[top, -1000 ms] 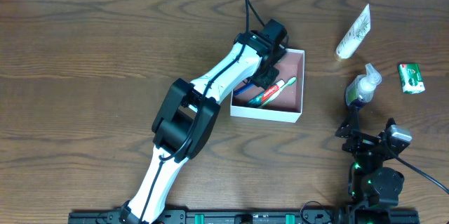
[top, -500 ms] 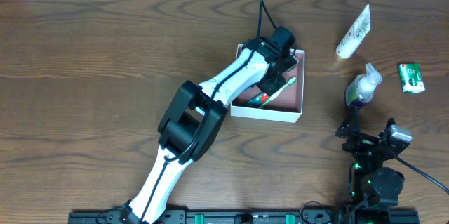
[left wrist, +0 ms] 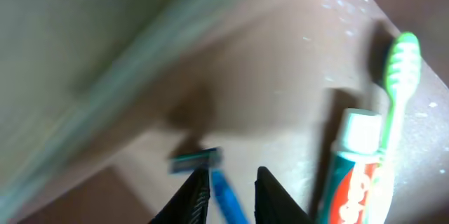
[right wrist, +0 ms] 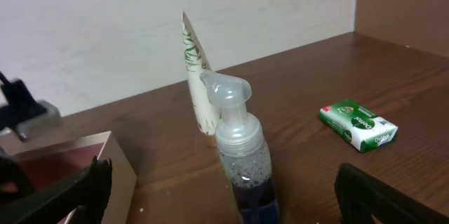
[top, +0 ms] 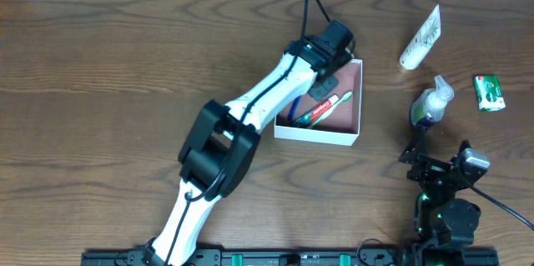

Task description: Pack container

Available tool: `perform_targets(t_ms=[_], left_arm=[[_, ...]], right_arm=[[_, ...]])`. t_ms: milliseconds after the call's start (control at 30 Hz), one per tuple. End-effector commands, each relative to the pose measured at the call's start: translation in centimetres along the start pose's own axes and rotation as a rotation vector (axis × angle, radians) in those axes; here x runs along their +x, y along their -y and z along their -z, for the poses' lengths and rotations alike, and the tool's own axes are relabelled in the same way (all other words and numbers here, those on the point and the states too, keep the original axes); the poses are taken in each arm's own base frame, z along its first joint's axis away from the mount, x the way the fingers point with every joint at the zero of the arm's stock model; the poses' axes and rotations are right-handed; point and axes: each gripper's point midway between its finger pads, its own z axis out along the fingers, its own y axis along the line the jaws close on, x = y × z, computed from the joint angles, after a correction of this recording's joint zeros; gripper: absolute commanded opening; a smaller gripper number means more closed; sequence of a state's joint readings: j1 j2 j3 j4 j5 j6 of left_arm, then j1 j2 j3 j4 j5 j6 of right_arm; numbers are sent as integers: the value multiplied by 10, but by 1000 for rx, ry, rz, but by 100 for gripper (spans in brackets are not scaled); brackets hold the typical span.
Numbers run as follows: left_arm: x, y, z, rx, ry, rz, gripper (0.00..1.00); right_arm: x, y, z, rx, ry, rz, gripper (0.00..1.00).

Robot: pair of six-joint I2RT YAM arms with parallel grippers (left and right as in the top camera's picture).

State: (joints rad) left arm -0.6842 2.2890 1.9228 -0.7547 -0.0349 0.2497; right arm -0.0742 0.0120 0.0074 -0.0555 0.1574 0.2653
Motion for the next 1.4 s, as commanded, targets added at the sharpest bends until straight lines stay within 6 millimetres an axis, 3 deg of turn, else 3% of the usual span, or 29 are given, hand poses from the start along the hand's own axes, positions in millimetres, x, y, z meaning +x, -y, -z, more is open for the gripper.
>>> perform_targets(t_ms=[0,200,700,867,900,967,1100,1200,1367], left_arm=[[-1,-27,10,-70,11,75,24],[3,-43,12,-82,10,104,24],[13,-46,6,-78,-24,112,25],[-2,-53,8,-93,41,123,25],[-9,-55,11,-99,69,136,31],[-24,-61,20,-110,129,174,47],[-50,-85,58,-140,247,225,48],[-60,-113,94,-170,336,299,48],[-55,-156,143,-224,416,371,48]], right_arm=[[1,-3,0,-9,-2,17,99],[1,-3,0,-9,-2,17,99],[1,-3,0,-9,-2,17,99],[1,-3,0,-9,-2,17,99],[1,-3,0,-9,-2,17,99],[1,-3,0,-9,-2,17,99],[1,-3,0,-9,-2,17,99],[1,-3,0,-9,-2,17,99],[1,-3,0,-9,-2,17,99]])
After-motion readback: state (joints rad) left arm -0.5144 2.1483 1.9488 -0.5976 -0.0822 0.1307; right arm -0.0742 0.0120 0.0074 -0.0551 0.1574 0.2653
